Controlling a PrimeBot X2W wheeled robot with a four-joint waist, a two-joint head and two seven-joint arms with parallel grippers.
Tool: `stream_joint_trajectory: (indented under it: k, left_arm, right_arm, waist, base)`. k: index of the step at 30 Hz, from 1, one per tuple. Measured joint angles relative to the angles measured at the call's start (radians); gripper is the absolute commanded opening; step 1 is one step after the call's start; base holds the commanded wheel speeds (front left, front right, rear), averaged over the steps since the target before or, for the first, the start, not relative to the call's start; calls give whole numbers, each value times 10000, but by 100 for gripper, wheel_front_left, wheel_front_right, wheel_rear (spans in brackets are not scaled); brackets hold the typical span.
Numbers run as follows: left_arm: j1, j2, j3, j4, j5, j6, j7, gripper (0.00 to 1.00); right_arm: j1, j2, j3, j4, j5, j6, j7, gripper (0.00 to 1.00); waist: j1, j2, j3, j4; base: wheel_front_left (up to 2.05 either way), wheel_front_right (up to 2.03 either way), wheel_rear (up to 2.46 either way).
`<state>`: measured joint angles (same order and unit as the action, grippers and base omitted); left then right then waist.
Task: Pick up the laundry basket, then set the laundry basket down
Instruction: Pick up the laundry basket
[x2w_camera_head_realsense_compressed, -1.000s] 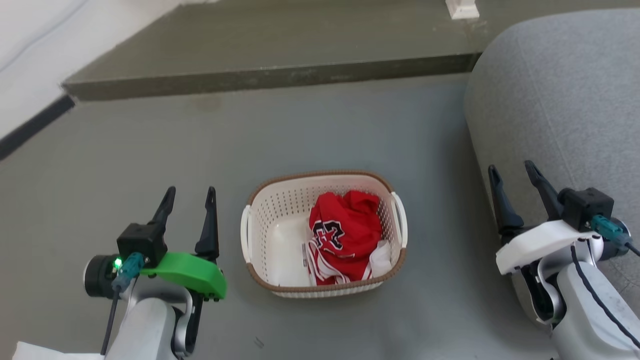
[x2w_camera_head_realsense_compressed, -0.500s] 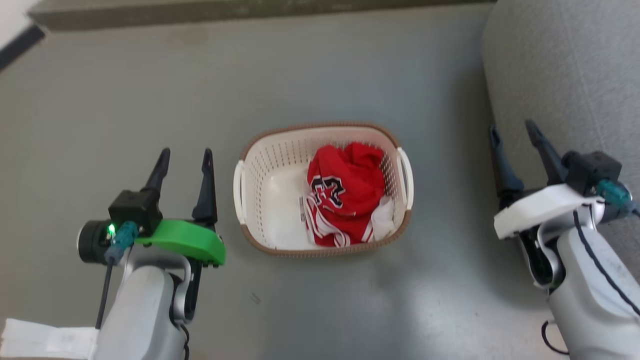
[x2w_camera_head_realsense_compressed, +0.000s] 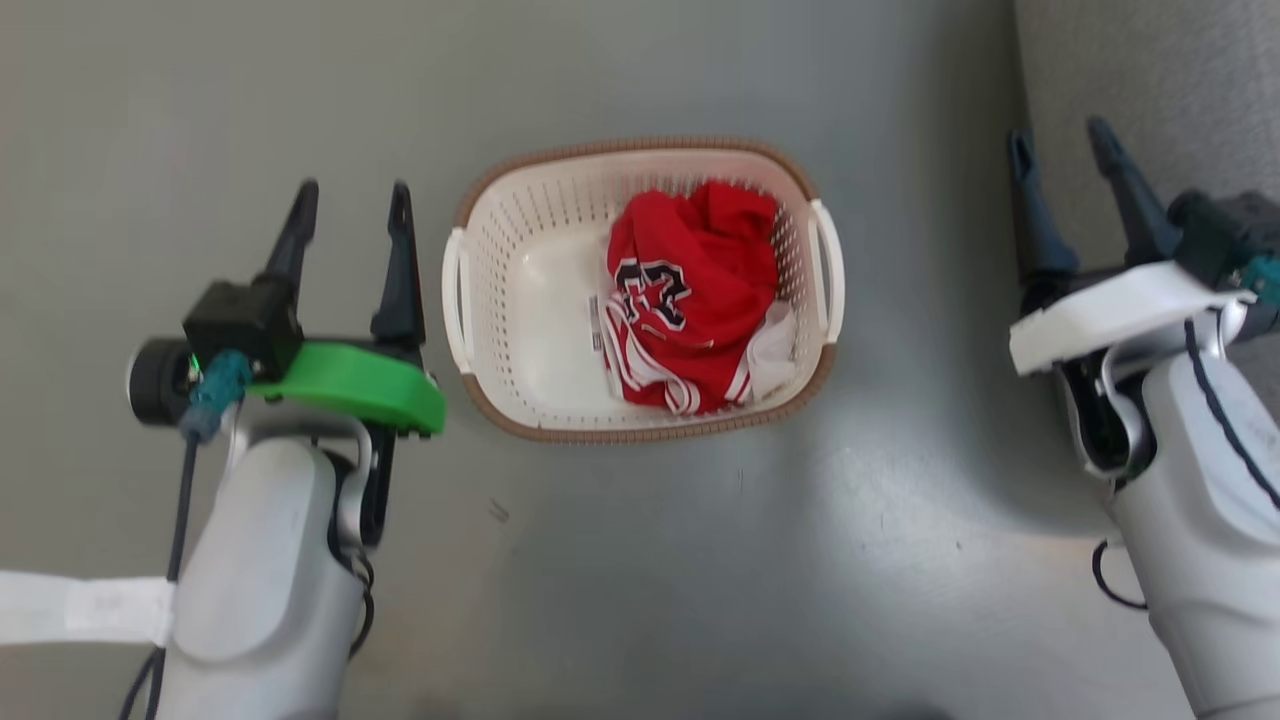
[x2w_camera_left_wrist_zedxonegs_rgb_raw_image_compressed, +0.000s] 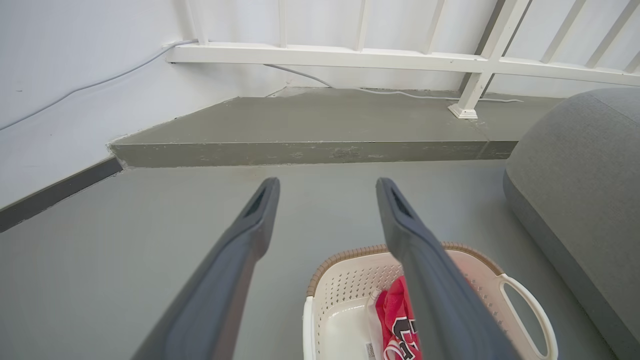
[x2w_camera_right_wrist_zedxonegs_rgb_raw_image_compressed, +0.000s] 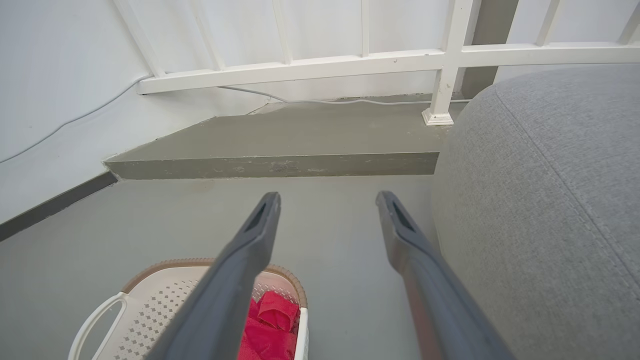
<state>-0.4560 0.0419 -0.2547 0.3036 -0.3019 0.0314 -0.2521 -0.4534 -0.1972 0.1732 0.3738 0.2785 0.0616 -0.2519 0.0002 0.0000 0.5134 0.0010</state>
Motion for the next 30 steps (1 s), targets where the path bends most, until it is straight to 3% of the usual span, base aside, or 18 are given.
stream_joint_trajectory:
  k: [9,18,30]
  left_arm:
    - [-1236,-42,4,514,-31,-105,-12,100]
    - [-2188,-105,-94,1916,-435,-405,422,100]
    - [-3098,-155,-169,3670,-763,-616,1290,100]
  right_arm:
    - [-1262,10,59,621,-2,134,-17,100]
    - [-2040,125,500,2033,-234,339,-27,100]
    - [-2875,715,1118,3747,-238,487,209,100]
  waist:
    - [0,0,1143,2]
    - [-1,0,1906,-32]
    - [-1,0,2514,-225]
  base:
    - [0,0,0]
    - [0,0,0]
    - [0,0,0]
